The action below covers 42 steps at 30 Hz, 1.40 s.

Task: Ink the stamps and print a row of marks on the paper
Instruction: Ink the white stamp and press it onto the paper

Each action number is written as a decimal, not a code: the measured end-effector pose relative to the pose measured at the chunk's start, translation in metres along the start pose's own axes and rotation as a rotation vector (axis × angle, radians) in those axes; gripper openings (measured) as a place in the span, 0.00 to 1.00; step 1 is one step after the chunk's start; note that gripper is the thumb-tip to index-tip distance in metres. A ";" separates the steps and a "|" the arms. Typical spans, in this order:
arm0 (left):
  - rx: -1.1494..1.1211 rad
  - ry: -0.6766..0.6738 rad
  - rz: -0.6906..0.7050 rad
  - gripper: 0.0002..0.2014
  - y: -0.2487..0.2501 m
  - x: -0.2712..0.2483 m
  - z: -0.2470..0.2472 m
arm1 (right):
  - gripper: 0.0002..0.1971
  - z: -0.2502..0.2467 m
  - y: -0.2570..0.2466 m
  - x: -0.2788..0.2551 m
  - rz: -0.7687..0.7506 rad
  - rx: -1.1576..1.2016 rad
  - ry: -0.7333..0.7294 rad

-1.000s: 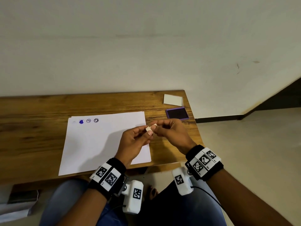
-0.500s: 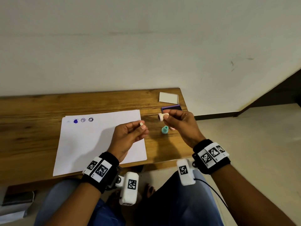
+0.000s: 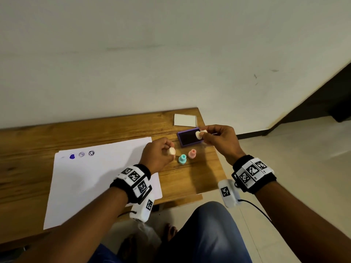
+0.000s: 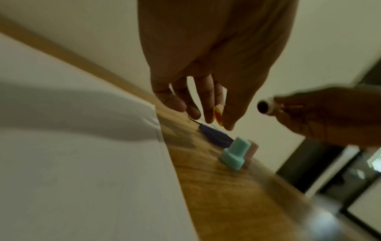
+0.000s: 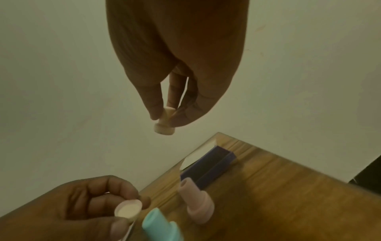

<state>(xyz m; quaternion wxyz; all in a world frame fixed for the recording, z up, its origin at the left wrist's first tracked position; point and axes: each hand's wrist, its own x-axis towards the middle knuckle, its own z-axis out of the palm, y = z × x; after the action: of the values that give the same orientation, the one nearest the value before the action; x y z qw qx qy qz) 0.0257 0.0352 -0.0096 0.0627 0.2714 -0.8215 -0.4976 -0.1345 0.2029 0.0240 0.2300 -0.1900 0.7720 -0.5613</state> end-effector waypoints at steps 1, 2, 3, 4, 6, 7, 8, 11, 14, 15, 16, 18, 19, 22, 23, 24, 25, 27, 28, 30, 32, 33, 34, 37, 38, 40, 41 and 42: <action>0.050 -0.016 0.003 0.15 -0.001 0.006 0.006 | 0.09 -0.002 0.000 0.003 -0.010 -0.026 -0.004; 0.092 -0.030 0.010 0.15 -0.003 0.010 0.011 | 0.09 -0.004 0.000 0.006 -0.020 -0.059 -0.012; 0.135 -0.041 0.025 0.15 -0.006 0.013 0.018 | 0.09 -0.007 0.001 0.009 -0.031 -0.097 -0.020; 0.182 -0.042 0.043 0.15 -0.010 0.014 0.021 | 0.09 -0.008 0.001 0.011 -0.039 -0.127 -0.030; 0.243 -0.018 0.052 0.16 -0.019 0.013 0.025 | 0.11 -0.010 0.004 0.016 -0.042 -0.179 -0.051; 0.255 -0.003 0.054 0.17 -0.022 0.012 0.025 | 0.12 -0.010 0.005 0.018 -0.041 -0.200 -0.058; 0.266 0.003 0.062 0.18 -0.026 0.011 0.026 | 0.12 -0.010 0.007 0.019 -0.041 -0.214 -0.063; 0.300 0.002 0.111 0.28 -0.033 0.009 0.026 | 0.12 -0.008 0.009 0.024 -0.055 -0.258 -0.071; 0.385 0.029 0.115 0.34 -0.033 0.008 0.027 | 0.12 -0.007 0.011 0.026 -0.063 -0.280 -0.071; 0.410 0.025 0.104 0.36 -0.031 0.007 0.027 | 0.13 -0.007 0.012 0.027 -0.070 -0.295 -0.074; 0.424 0.010 0.090 0.38 -0.029 0.007 0.027 | 0.14 -0.007 0.013 0.028 -0.076 -0.312 -0.080; 0.413 -0.031 0.071 0.41 -0.025 0.006 0.025 | 0.15 -0.008 0.013 0.030 -0.075 -0.341 -0.087; 0.388 -0.048 0.057 0.40 -0.022 0.007 0.024 | 0.16 -0.008 0.013 0.031 -0.073 -0.353 -0.089; 0.291 -0.065 -0.017 0.35 -0.011 0.017 0.013 | 0.17 -0.011 0.011 0.037 -0.077 -0.396 -0.102; 0.274 -0.063 -0.031 0.32 -0.006 0.022 0.008 | 0.17 -0.011 0.010 0.040 -0.074 -0.409 -0.111; 0.263 -0.058 -0.034 0.30 -0.002 0.029 0.003 | 0.17 -0.010 0.009 0.043 -0.074 -0.425 -0.121; 0.262 -0.060 -0.021 0.28 0.002 0.037 -0.002 | 0.16 -0.008 0.009 0.046 -0.077 -0.444 -0.131; 0.286 -0.091 0.012 0.27 0.009 0.052 -0.008 | 0.16 -0.002 0.009 0.052 -0.088 -0.488 -0.146; 0.310 -0.119 0.018 0.28 0.010 0.060 -0.010 | 0.16 0.001 0.009 0.055 -0.100 -0.520 -0.150; 0.346 -0.196 -0.011 0.32 0.009 0.074 -0.009 | 0.15 0.009 0.009 0.058 -0.139 -0.599 -0.159; 0.366 -0.267 -0.047 0.37 0.007 0.083 -0.006 | 0.13 0.015 0.008 0.060 -0.173 -0.650 -0.170; 0.372 -0.289 -0.049 0.38 0.006 0.087 -0.003 | 0.13 0.016 0.008 0.061 -0.184 -0.670 -0.172; 0.382 -0.302 -0.042 0.39 0.005 0.090 -0.001 | 0.12 0.018 0.007 0.063 -0.193 -0.684 -0.173; 0.413 -0.322 -0.012 0.42 0.005 0.098 0.006 | 0.11 0.019 0.004 0.067 -0.197 -0.725 -0.180; 0.419 -0.325 -0.007 0.42 0.005 0.101 0.009 | 0.11 0.019 0.004 0.068 -0.198 -0.742 -0.187; 0.434 -0.327 0.005 0.42 0.005 0.104 0.014 | 0.10 0.019 0.003 0.070 -0.196 -0.764 -0.194; 0.443 -0.326 0.008 0.42 0.005 0.104 0.016 | 0.10 0.019 0.003 0.070 -0.197 -0.769 -0.197; 0.452 -0.323 0.011 0.42 0.004 0.105 0.018 | 0.10 0.019 0.003 0.070 -0.201 -0.772 -0.199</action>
<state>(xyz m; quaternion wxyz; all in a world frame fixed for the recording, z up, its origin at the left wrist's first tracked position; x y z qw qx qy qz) -0.0714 -0.0024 -0.0326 -0.1286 0.1911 -0.9125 -0.3381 -0.1816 0.1500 0.0062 0.1591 -0.3903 0.8775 -0.2288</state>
